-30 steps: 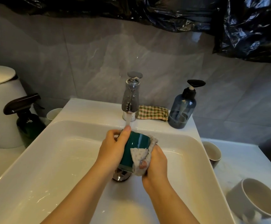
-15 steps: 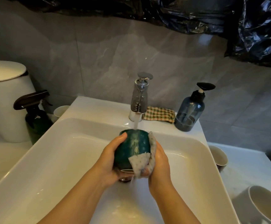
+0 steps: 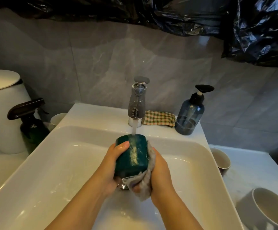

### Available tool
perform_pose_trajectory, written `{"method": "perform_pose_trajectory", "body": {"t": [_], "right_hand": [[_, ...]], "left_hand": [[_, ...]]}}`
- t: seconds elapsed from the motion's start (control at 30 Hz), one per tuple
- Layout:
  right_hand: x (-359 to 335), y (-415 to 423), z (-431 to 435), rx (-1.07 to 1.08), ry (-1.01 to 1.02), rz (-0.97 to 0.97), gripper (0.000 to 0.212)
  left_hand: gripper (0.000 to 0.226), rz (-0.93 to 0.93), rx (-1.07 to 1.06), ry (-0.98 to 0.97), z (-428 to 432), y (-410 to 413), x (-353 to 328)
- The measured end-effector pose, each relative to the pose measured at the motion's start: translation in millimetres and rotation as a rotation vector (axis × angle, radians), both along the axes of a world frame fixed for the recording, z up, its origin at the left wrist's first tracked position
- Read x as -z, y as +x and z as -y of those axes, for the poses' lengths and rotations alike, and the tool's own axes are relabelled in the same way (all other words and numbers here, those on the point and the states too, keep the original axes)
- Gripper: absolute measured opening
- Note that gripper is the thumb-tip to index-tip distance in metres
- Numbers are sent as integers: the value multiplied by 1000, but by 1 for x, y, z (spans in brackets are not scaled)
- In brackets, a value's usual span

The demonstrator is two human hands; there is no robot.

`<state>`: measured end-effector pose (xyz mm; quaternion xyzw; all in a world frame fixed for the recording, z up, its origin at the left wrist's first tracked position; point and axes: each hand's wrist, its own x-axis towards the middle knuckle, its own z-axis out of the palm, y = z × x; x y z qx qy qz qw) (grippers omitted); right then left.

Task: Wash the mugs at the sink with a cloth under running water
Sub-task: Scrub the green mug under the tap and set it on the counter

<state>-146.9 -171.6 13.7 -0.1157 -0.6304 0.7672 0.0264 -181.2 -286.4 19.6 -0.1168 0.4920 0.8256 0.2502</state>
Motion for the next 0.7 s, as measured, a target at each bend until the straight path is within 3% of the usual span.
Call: {"method": "perform_pose_trajectory", "body": {"t": [0.07, 0.13, 0.2, 0.3, 0.4, 0.5, 0.57, 0.63, 0.7], "right_hand": [[2, 8, 9, 84, 97, -35, 25], [-3, 11, 23, 125, 241, -85, 32], [-4, 8, 26, 122, 260, -121, 33], [4, -4, 10, 104, 47, -37, 26], [9, -5, 2, 219, -172, 95, 19], [9, 2, 14, 300, -330, 97, 26], [0, 5, 21, 256, -591, 141, 41], [-14, 6, 21, 188, -834, 225, 53], [-17, 5, 13, 99, -930, 199, 57]], "left_hand": [[82, 49, -40, 62, -1, -1, 3], [74, 18, -19, 77, -1, -1, 3], [71, -24, 27, 80, 1, -1, 0], [76, -110, 27, 1, 2, 2, -5], [72, -187, -33, -71, -8, 8, -5], [56, -238, -155, -95, -22, 15, -2], [54, -274, -204, -84, -26, 16, -1], [57, -310, -193, -97, -24, 15, 0], [51, -340, -103, -144, -18, 12, -2]]}}
